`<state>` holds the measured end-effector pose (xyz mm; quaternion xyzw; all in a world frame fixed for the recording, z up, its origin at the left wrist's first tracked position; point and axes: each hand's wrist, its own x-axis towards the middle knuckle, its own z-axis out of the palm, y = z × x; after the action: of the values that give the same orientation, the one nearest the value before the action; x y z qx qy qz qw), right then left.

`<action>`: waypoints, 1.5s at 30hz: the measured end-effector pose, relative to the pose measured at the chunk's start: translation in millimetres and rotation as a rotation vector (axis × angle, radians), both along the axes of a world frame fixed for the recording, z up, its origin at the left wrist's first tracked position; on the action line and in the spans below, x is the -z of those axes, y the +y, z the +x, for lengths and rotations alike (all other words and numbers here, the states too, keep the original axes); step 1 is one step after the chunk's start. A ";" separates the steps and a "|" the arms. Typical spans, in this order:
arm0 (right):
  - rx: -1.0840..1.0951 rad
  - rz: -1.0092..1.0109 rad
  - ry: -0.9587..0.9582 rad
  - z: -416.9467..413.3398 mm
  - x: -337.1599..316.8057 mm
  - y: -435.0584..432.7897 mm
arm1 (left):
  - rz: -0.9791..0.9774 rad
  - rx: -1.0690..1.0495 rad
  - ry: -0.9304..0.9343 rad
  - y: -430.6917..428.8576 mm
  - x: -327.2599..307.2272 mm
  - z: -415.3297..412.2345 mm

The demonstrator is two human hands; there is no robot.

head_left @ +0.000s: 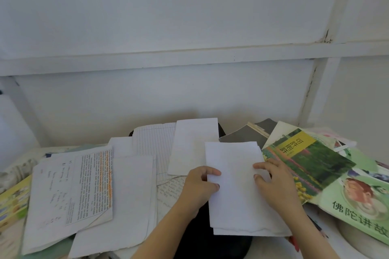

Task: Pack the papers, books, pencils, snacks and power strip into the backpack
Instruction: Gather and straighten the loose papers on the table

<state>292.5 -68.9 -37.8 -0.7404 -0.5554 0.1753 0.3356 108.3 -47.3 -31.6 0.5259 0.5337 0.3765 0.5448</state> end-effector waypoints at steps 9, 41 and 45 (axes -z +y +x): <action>-0.166 0.040 0.334 -16.3 -19.8 11.5 | 0.248 -0.209 -0.036 18.8 -18.8 -21.2; -0.235 -0.050 -0.035 -85.4 -4.1 73.2 | 0.101 -0.257 0.245 96.0 -12.8 -60.9; -0.324 -0.028 -0.040 -90.7 3.9 74.0 | 0.232 -0.193 0.147 72.7 -21.0 -81.3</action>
<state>201.8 5.1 -41.7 -0.6490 -0.6718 0.2200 0.2813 27.0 25.4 -10.7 0.5576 0.5731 0.4468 0.4013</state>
